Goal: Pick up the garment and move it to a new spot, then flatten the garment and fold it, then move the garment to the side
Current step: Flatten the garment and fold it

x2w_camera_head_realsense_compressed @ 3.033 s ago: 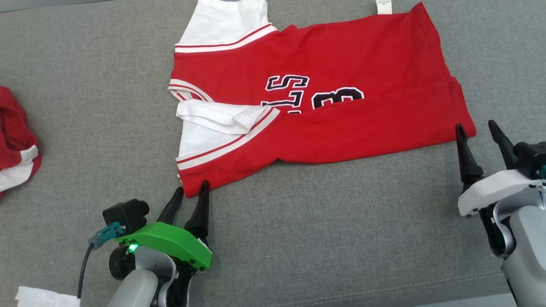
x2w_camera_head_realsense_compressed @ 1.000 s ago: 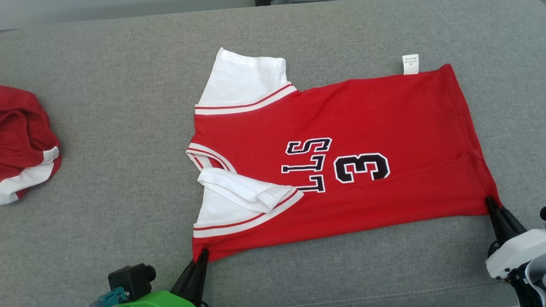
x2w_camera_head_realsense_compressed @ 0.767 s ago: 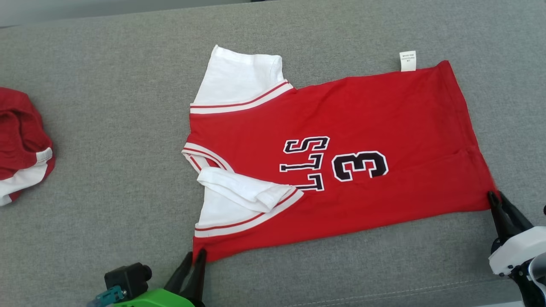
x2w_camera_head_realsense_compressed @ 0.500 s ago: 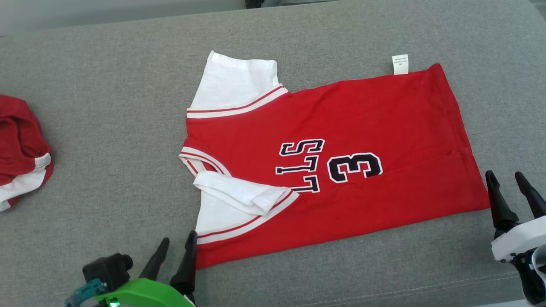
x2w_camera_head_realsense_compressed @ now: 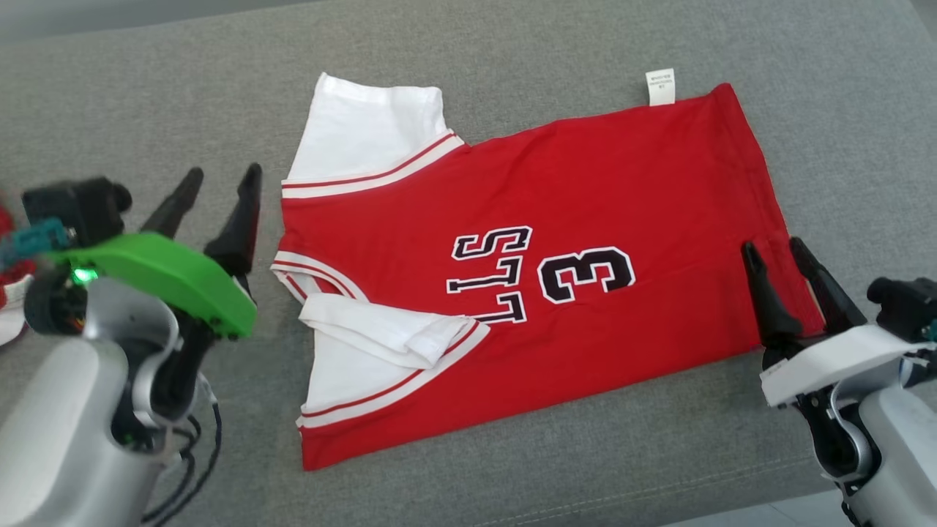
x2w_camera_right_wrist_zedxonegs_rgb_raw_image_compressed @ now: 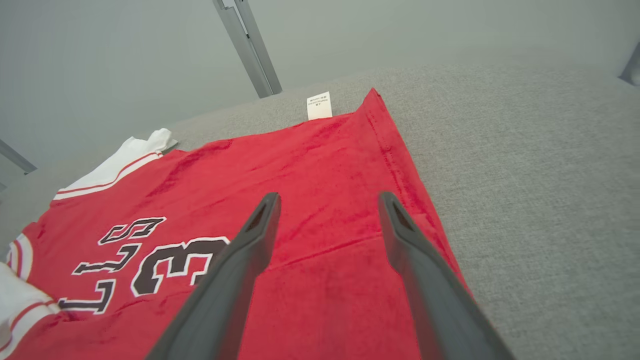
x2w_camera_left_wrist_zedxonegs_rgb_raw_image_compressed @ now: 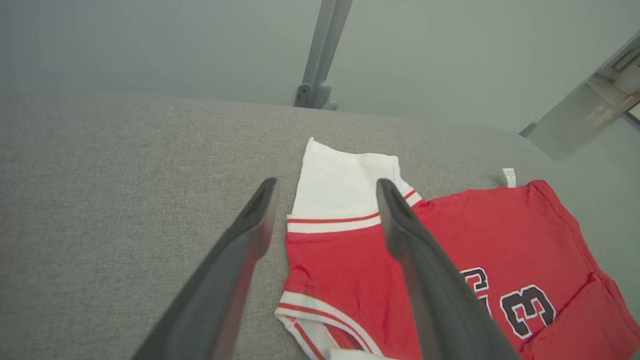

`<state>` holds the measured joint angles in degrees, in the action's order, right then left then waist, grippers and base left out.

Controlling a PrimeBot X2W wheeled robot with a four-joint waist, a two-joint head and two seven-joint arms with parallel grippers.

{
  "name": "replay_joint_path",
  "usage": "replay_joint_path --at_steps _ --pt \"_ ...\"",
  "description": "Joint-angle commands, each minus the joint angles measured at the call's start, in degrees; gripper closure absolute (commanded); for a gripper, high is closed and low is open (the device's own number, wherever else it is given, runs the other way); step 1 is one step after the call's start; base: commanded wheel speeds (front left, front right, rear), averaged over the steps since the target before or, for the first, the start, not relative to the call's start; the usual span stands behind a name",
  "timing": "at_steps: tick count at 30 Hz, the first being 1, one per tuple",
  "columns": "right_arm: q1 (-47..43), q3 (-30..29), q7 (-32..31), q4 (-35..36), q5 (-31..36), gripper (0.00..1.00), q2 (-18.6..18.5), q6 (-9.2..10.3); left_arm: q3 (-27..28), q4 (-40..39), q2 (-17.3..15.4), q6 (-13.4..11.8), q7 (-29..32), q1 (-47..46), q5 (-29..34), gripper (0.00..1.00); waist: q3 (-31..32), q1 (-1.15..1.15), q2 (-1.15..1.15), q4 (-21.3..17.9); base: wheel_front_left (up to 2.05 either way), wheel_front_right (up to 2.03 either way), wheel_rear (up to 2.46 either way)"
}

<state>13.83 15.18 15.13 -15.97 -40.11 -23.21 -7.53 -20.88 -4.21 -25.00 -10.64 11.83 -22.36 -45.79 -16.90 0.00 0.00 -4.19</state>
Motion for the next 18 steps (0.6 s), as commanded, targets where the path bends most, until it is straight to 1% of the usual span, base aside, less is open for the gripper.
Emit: replay_joint_path --at_steps 1,5,9,11,15,16,18 --pt "1.8 0.6 0.1 -0.2 0.3 0.0 -0.4 0.08 0.3 1.2 -0.7 0.5 1.2 -2.9 -0.5 0.0 -2.0 0.0 0.0 -1.9 0.0 0.0 0.0" --pt "5.8 3.3 0.1 -0.8 1.3 0.0 -0.4 0.07 0.0 7.1 -1.5 2.3 7.1 -12.7 -1.7 0.0 -4.6 0.0 0.0 -4.0 0.0 0.0 0.0" --pt "8.3 4.4 0.1 -0.6 1.8 0.0 0.1 0.06 -2.2 13.9 -2.0 4.7 14.3 -22.5 -2.1 0.0 -7.3 0.0 0.0 -5.7 0.0 0.0 0.0" --pt "9.1 4.2 0.1 -0.5 1.7 0.0 0.4 0.06 -3.4 17.3 -2.0 5.7 17.5 -26.7 -1.8 0.0 -8.6 0.0 0.0 -6.5 0.0 0.0 0.0" --pt "9.8 4.2 0.1 0.1 1.5 0.0 1.0 0.06 -5.6 23.6 -2.1 7.7 21.6 -34.1 -0.4 0.0 -11.0 0.0 0.0 -8.0 0.0 0.0 0.0" --pt "10.1 4.4 0.1 0.5 1.5 0.0 1.2 0.06 -6.8 26.9 -2.3 8.7 23.5 -37.0 0.6 0.0 -12.0 0.0 0.0 -8.8 0.0 0.0 0.0" --pt "10.4 4.7 0.1 0.7 1.4 0.0 1.4 0.06 -7.9 30.1 -2.5 9.5 25.0 -39.5 1.6 0.0 -12.8 0.0 0.0 -9.4 0.0 0.0 0.0"
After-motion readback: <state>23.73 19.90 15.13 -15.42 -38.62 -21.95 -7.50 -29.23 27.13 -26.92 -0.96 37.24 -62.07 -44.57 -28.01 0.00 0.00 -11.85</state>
